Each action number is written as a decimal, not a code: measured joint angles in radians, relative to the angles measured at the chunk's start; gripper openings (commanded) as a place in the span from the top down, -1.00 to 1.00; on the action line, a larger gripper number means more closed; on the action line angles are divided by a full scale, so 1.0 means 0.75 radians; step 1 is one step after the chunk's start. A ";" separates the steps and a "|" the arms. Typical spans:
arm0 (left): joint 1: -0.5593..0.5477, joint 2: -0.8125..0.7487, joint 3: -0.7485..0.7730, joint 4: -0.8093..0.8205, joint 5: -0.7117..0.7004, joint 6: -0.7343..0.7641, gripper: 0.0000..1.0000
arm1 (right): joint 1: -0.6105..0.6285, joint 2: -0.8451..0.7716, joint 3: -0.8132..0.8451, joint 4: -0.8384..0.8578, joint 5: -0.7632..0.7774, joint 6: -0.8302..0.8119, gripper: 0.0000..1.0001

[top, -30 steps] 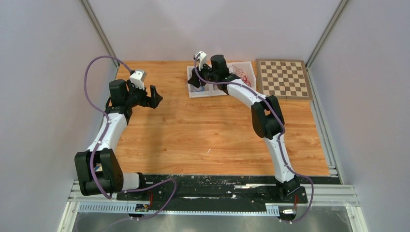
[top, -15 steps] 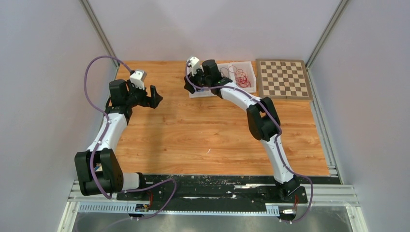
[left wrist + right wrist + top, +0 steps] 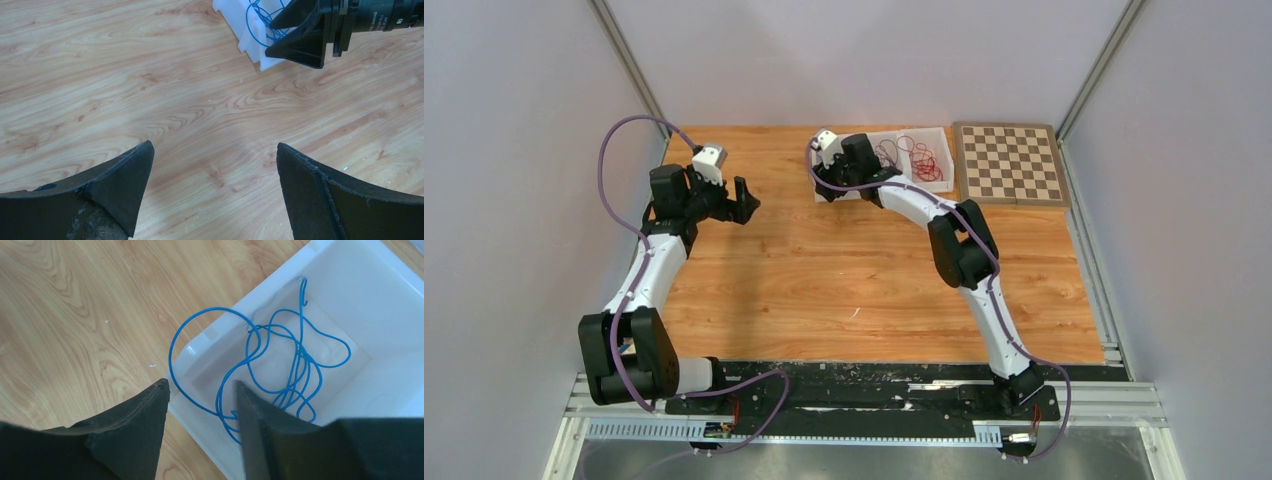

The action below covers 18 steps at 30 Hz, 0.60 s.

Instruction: Untangle the cables

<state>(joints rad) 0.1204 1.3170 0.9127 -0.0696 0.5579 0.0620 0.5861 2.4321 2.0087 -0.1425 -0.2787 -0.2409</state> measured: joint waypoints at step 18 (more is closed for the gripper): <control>0.000 0.000 0.000 -0.001 -0.004 0.010 -1.00 | -0.031 0.004 0.000 -0.022 -0.093 -0.021 1.00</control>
<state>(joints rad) 0.1204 1.3170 0.9127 -0.0704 0.5549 0.0692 0.5629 2.4348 2.0087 -0.1593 -0.3485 -0.2565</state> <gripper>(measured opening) 1.000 0.003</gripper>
